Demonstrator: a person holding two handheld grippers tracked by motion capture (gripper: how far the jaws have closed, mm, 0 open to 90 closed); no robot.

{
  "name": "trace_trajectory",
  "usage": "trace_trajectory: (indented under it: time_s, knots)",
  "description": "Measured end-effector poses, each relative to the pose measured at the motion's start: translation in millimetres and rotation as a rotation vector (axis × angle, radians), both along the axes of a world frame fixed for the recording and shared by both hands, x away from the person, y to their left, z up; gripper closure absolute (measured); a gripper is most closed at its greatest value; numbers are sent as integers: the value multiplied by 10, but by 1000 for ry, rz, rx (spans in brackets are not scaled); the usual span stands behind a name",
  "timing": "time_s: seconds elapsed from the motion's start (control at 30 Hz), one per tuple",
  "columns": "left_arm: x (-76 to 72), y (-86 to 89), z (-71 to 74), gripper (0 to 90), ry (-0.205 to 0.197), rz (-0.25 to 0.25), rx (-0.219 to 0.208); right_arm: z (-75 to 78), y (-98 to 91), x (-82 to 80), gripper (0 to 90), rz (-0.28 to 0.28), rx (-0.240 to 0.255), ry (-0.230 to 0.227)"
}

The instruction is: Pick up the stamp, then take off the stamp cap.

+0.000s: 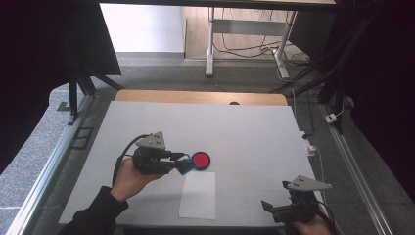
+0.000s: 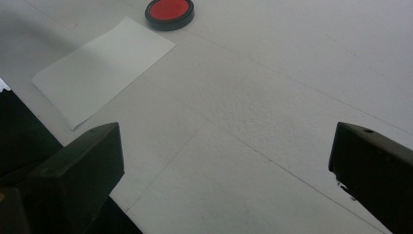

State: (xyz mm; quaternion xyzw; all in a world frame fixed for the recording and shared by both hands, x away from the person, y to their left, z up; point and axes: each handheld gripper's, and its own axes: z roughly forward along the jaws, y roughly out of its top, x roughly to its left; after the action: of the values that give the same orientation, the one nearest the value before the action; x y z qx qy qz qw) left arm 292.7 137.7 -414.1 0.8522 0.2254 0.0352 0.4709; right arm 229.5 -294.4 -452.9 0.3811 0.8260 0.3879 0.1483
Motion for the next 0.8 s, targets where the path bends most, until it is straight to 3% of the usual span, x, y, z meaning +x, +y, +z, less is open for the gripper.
trace_trajectory:
  time_s: [0.13,0.47,0.8]
  knots:
    - [-6,-45,11,703,-1,-30,-17,-2,2,1,0,2,-1,2]
    - [-14,-54,-21,703,3,-45,-19,14,19,-10,0,12,-7,-20]
    - [-24,-62,-40,704,0,-56,-16,95,160,11,0,86,24,-50]
